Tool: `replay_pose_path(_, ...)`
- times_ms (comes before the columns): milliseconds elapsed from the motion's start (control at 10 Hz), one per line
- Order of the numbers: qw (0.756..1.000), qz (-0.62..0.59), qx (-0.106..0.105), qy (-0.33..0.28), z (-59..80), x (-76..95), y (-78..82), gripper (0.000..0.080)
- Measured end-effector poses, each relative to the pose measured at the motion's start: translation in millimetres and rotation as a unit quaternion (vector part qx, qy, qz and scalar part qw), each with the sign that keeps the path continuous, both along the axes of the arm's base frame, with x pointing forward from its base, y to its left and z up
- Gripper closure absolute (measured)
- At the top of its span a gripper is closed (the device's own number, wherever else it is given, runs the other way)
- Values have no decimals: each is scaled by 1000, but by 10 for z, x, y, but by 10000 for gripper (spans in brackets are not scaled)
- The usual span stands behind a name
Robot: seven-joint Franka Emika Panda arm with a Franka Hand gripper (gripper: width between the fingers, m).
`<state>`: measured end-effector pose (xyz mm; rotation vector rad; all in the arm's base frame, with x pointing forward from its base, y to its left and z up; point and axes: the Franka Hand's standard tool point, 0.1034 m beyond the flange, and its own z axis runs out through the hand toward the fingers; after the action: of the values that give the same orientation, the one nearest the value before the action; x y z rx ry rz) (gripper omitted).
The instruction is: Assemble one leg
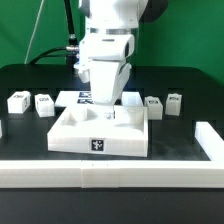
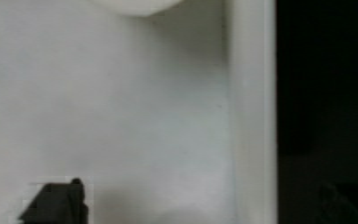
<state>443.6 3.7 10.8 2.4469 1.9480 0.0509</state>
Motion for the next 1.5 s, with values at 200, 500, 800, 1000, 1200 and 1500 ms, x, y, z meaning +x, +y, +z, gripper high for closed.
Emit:
replay_pose_path(200,1000,2,4,-11,-21,22,52,195)
replay_pose_path(500,1000,1,4,-9,-32,12,49,377)
replay_pose_path(800,1000,0,4,-8,-35,9,48,739)
replay_pose_path(1000,1000,0,4,-8,-35,8,46,739)
replay_pose_path(1200,1000,0,4,-8,-35,8,46,739)
replay_pose_path(1500,999,34,-2,0,-33,55,164,739)
